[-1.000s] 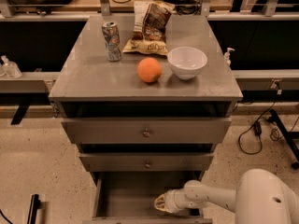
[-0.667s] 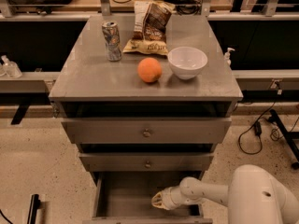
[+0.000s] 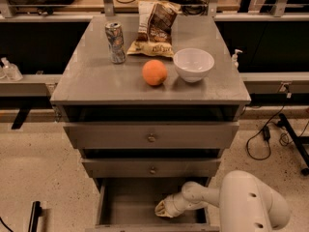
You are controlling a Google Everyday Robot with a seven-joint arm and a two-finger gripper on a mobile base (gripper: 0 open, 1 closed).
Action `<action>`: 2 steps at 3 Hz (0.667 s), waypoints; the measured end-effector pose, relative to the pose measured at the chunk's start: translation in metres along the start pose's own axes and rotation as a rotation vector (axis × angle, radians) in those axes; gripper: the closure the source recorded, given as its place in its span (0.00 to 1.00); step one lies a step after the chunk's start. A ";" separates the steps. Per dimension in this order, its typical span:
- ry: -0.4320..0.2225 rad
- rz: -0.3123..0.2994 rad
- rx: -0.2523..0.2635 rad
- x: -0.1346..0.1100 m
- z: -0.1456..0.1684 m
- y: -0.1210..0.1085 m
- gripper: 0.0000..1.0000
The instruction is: Open bottom drawer
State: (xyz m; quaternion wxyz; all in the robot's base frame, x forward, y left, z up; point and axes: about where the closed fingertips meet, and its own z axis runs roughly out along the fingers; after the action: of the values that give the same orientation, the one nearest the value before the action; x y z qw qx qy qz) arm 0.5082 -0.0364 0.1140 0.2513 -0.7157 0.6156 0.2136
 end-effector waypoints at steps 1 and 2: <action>0.004 -0.034 -0.094 0.001 0.008 0.019 1.00; 0.013 -0.046 -0.159 0.000 0.006 0.054 1.00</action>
Offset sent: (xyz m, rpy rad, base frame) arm -0.1059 -0.0096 -0.0094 -0.0586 0.1546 0.1962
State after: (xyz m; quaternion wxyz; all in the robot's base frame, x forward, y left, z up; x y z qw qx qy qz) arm 0.4554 -0.0395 0.1041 0.1944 -0.7487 0.5817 0.2516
